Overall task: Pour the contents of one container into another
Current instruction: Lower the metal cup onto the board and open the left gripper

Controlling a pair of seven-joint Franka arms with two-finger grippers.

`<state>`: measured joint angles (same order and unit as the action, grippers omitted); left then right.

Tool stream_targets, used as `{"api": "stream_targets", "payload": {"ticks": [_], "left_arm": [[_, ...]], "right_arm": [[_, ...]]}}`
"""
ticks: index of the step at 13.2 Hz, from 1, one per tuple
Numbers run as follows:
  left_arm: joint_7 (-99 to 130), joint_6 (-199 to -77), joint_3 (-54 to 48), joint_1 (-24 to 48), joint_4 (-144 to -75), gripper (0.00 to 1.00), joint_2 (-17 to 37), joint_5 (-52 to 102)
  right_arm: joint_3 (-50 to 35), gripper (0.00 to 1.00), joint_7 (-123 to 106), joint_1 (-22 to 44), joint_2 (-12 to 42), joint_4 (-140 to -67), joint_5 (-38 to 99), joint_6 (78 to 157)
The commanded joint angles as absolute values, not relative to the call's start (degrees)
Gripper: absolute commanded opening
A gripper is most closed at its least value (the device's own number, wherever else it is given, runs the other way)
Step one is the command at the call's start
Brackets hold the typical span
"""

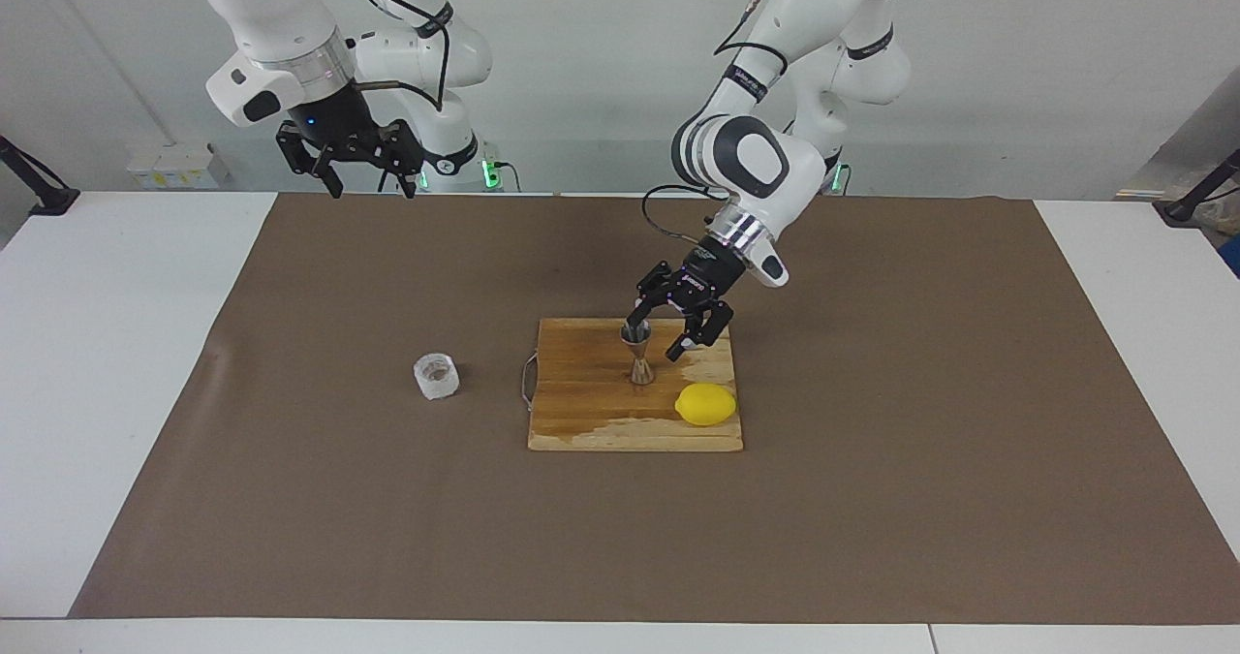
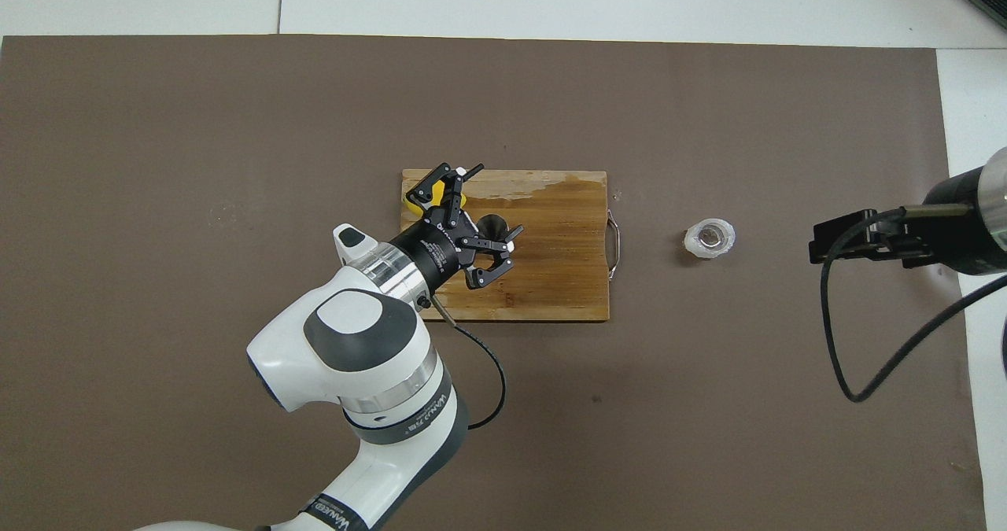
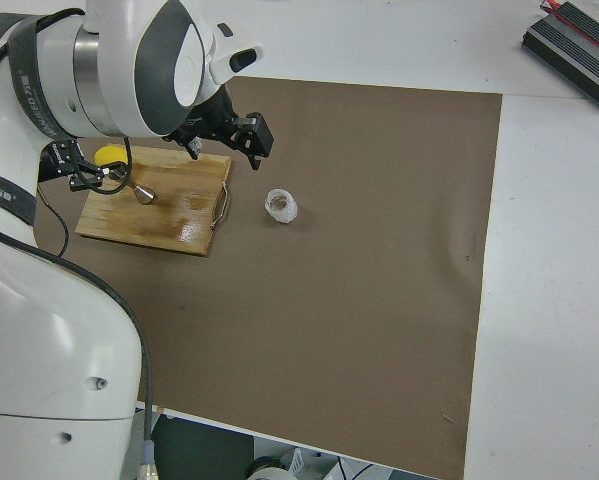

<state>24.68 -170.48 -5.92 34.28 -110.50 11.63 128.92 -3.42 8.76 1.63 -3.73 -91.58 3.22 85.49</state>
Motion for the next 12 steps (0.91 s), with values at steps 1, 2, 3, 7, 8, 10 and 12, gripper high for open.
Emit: {"api": "stream_targets", "payload": {"ticks": [1, 2, 3, 7, 8, 10, 12], "left_arm": [[25.1, -174.0, -6.9, 34.9, -109.3, 1.00, 11.1, 126.6], [25.1, -174.0, -7.0, 34.9, -108.6, 1.00, 11.1, 123.4], [25.1, -173.9, -7.1, 34.8, -108.0, 1.00, 11.1, 120.7], [24.5, -171.8, -6.7, 34.3, -108.2, 1.00, 11.1, 103.2], [24.4, -170.3, -6.3, 34.0, -108.5, 1.00, 11.0, 98.2], [24.4, -166.1, -6.3, 31.5, -108.5, 1.00, 10.7, 89.1], [24.3, -159.6, -6.3, 27.9, -108.4, 1.00, 10.6, 76.0]], "right_arm": [[-4.0, 1.00, 9.8, 0.6, -4.2, -91.8, 4.7, 85.4], [-4.0, 1.00, 9.8, 0.6, -4.2, -91.8, 4.7, 85.4], [-4.0, 1.00, 9.8, 0.6, -4.2, -91.8, 4.7, 85.4], [-4.0, 1.00, 9.8, 0.6, -4.2, -91.8, 4.7, 85.4], [-4.0, 1.00, 9.8, 0.6, -4.2, -91.8, 4.7, 85.5], [-4.0, 1.00, 9.8, 0.6, -4.2, -91.8, 4.7, 85.4], [-4.0, 1.00, 9.8, 0.6, -4.2, -91.8, 4.7, 85.4]]}}
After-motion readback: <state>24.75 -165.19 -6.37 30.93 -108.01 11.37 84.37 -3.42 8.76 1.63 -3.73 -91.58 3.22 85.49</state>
